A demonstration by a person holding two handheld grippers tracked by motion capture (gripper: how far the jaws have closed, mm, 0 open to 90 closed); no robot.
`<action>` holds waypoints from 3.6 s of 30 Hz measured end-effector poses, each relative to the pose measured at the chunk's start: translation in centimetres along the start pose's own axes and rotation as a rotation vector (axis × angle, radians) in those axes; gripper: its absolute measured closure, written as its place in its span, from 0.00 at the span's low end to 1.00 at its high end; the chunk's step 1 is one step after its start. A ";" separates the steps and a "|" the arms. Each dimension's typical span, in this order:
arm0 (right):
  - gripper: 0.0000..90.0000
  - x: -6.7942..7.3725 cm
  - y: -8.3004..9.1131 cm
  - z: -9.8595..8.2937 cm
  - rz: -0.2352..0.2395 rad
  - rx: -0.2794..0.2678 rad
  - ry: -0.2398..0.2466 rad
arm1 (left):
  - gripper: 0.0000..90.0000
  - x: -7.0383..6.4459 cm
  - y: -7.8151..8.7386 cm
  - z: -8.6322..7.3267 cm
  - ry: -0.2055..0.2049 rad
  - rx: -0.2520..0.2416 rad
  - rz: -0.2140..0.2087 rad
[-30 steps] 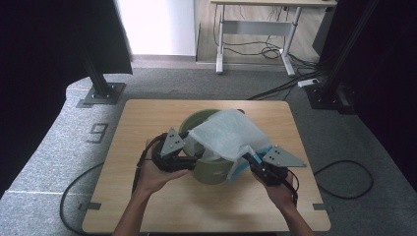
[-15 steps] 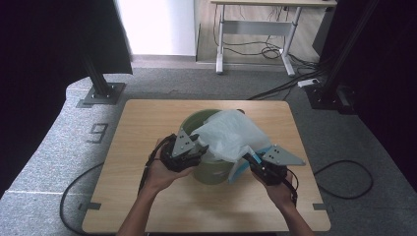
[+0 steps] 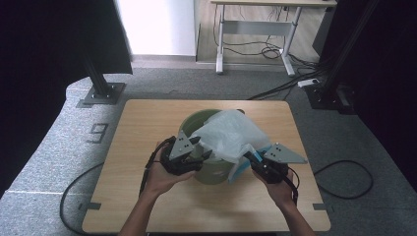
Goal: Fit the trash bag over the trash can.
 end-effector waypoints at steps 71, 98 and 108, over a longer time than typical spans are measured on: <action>0.79 -4.8 3.6 -4.4 -0.047 -0.060 -0.164 | 1.00 7.2 1.0 -2.0 0.390 -0.052 0.053; 0.98 -10.7 3.8 2.6 -0.242 -0.123 -0.097 | 0.60 5.5 3.8 -1.5 0.268 -0.055 -0.102; 0.98 -10.5 3.2 1.3 -0.234 -0.079 -0.096 | 0.48 4.8 3.7 1.4 0.220 -0.094 -0.069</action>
Point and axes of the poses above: each handheld gripper's, and its own axes: y roughly backward along the jaws, z roughly out of its top, x roughly to its left, the point moved 9 cm from there along -y, roughly forward along the jaws, and after that the axes turned 8 degrees about -y, right-handed, at the moved point
